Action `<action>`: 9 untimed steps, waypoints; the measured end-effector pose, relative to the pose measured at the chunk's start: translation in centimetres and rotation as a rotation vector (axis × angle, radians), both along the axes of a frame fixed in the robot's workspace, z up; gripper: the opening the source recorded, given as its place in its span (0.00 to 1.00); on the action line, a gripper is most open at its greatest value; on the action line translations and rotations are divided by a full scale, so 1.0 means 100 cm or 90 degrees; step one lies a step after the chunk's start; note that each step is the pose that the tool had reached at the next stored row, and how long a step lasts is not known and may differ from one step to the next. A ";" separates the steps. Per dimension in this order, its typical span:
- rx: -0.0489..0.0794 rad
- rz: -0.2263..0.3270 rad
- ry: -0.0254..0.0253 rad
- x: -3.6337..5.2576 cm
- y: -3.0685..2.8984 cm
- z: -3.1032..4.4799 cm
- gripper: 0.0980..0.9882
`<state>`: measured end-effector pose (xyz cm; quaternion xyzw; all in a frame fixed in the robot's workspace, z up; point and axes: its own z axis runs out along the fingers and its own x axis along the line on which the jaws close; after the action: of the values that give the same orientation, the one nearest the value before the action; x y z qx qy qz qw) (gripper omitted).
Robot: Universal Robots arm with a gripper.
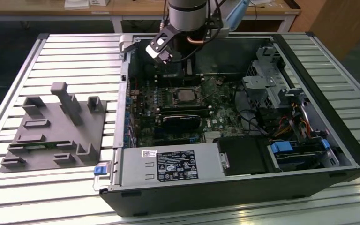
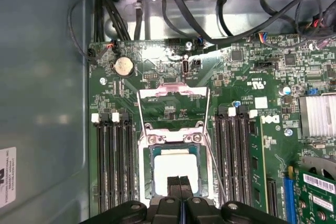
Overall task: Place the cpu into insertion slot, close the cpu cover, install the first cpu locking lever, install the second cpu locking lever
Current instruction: 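Place the cpu into insertion slot, then close the cpu cover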
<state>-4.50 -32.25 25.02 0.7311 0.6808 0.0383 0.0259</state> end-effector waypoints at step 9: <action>0.000 0.000 0.0001 0.0021 0.0000 0.0019 0.01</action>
<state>-4.29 -32.25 25.20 0.7310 0.6808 0.0381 0.0259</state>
